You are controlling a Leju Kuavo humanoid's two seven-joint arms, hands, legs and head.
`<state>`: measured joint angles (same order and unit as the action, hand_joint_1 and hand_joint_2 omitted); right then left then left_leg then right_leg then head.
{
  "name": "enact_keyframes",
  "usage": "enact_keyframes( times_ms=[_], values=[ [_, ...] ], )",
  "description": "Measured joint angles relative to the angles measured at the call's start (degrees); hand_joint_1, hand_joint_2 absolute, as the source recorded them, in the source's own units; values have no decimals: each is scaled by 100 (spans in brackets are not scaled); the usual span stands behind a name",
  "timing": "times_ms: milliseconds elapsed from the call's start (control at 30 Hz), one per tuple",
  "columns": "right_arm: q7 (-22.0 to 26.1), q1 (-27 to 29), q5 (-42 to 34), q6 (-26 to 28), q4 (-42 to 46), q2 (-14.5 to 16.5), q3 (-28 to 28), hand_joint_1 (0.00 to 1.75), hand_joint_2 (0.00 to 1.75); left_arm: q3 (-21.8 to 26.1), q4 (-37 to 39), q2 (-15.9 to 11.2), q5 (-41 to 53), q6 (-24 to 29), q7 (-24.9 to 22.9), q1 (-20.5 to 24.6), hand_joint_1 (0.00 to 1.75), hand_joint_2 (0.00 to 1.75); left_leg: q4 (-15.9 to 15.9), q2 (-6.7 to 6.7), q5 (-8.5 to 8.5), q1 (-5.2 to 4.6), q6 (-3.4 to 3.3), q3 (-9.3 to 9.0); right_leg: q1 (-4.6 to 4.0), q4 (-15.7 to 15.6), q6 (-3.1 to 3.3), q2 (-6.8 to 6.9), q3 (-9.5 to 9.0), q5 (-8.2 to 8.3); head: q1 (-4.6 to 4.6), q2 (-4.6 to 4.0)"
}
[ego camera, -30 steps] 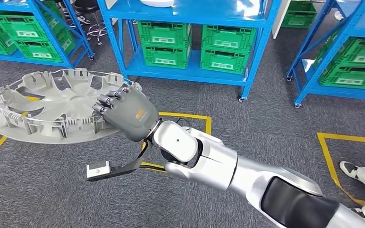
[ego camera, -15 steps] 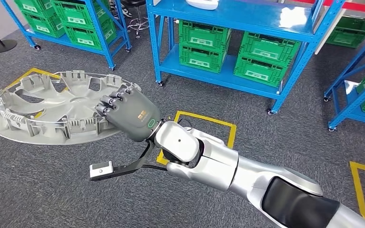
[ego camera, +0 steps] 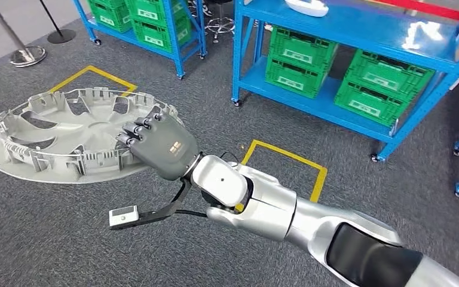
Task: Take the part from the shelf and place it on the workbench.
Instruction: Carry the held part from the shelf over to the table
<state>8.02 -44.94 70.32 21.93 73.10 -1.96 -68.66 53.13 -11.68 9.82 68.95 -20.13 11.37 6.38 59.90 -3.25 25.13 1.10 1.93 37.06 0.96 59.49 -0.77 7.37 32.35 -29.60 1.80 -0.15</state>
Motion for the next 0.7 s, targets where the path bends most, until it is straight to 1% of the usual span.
enact_keyframes(
  times_ms=[33, 67, 100, 133, 167, 200, 233, 267, 300, 333, 367, 400, 433, 467, 500, 533, 567, 600, 633, 667, 700],
  values=[
    [3, 0, 5, -1, 1, 1, 1, 162, 175, 0, -1, -5, -2, 0, 3, -6, 0, 0, -5, 75, -6, 1, -46, 7, 16, -13, -38, 25, -14, -12, 7, 0],
    [5, 0, 10, -4, 2, 2, 1, 162, 175, 0, -2, -9, -4, 0, 7, -12, 0, 0, -13, 150, -13, 7, -91, 8, 34, 26, -67, -50, -9, -62, 11, 0],
    [6, 0, 15, -9, 4, 2, 1, 162, 175, 0, -4, -11, -4, 0, 10, -13, 0, 0, -22, 225, -23, 13, -136, 7, 48, 175, -83, -198, 48, -168, 20, 0],
    [7, 2, 19, -13, 7, -2, 2, 162, 175, 0, -5, -13, -5, 0, 14, -9, 0, 0, -29, 300, -31, 16, -174, 4, 55, 458, -84, -394, 175, -327, 31, 0],
    [7, 7, 26, -14, 9, -9, 2, 162, 175, 0, -5, -11, -5, 0, 21, -2, 0, 0, -28, 374, -34, 5, -200, 7, 43, 847, -67, -576, 359, -509, 39, 0],
    [7, 15, 32, -16, 10, -17, 3, 162, 175, 0, -5, -11, -5, 0, 27, 3, 0, 0, -28, 455, -36, -9, -221, 10, 23, 1261, -48, -673, 573, -667, 46, 0],
    [7, 25, 36, -20, 10, -24, 3, 162, 175, 0, -5, -10, -5, 0, 33, 2, 0, 0, -25, 545, -38, -24, -232, 11, -1, 1570, -27, -713, 751, -743, 50, 0],
    [7, 35, 40, -24, 10, -27, 3, 162, 175, 0, -5, -10, -5, 0, 38, -3, 0, 0, -21, 636, -38, -39, -237, 11, -23, 1678, 1, -730, 842, -705, 52, 0],
    [7, 43, 40, -29, 10, -27, 3, 162, 175, 0, -5, -11, -5, 0, 40, -9, 0, 0, -13, 730, -40, -50, -239, 11, -41, 1549, 36, -749, 817, -557, 52, 0],
    [7, 46, 40, -33, 10, -27, 3, 162, 175, 0, -5, -12, -5, 0, 42, -13, 0, 0, -3, 824, -41, -56, -238, 11, -54, 1209, 77, -805, 686, -331, 52, 0],
    [8, 45, 41, -36, 10, -27, 5, 162, 175, 0, -5, -11, -5, 0, 43, -14, 0, 0, 9, 905, -42, -55, -236, 14, -61, 795, 119, -928, 513, -127, 52, 0],
    [9, 40, 43, -38, 11, -28, 9, 162, 175, 0, -5, -9, -5, 0, 43, -12, 0, 0, 21, 984, -47, -58, -221, 27, -65, 436, 143, -1057, 360, 17, 50, 0],
    [11, 34, 45, -39, 11, -28, 15, 162, 175, 0, -5, -5, -5, 0, 43, -9, 0, 0, 23, 1051, -58, -52, -197, 44, -69, 203, 153, -1155, 262, 91, 51, 0],
    [14, 27, 46, -40, 13, -29, 23, 162, 175, 0, -5, -2, -5, 0, 43, -12, 0, 0, 13, 1109, -73, -43, -164, 62, -78, 111, 157, -1202, 228, 97, 53, 0],
    [15, 21, 48, -43, 14, -29, 32, 162, 175, 0, -5, 1, -5, 0, 43, -20, 0, 0, -8, 1177, -95, -37, -121, 78, -89, 90, 159, -1163, 213, 101, 54, 0],
    [15, 17, 50, -46, 15, -26, 38, 162, 175, 0, -5, -2, -5, 0, 43, -32, 0, 0, -27, 1212, -113, -30, -86, 94, -80, 63, 182, -1087, 194, 122, 56, 0],
    [15, 18, 51, -49, 16, -23, 43, 162, 175, 0, -5, -3, -5, 0, 42, -46, 0, 0, -13, 1129, -102, -40, -58, 115, -73, 23, 214, -1012, 164, 146, 49, 0],
    [14, 19, 55, -49, 17, -20, 46, 162, 175, 0, -5, -5, -5, 0, 42, -52, 0, 0, 81, 970, -39, -53, -31, 166, -60, -20, 249, -929, 130, 170, 38, 0],
    [13, 21, 58, -48, 17, -19, 50, 162, 175, 0, -5, -8, -5, 0, 42, -49, 0, 0, 289, 759, 85, -61, -8, 266, -48, -57, 278, -841, 108, 188, 27, 0],
    [13, 25, 63, -45, 17, -21, 55, 162, 175, 0, -5, -8, -5, 0, 42, -43, 0, 0, 598, 549, 256, -62, 19, 406, -54, -69, 297, -756, 95, 190, 17, 0],
    [14, 30, 67, -43, 17, -25, 60, 162, 175, 0, -5, -8, -5, 0, 44, -36, 0, 0, 962, 441, 431, -48, 48, 574, -56, -69, 308, -667, 92, 186, 14, 0]
  ],
)
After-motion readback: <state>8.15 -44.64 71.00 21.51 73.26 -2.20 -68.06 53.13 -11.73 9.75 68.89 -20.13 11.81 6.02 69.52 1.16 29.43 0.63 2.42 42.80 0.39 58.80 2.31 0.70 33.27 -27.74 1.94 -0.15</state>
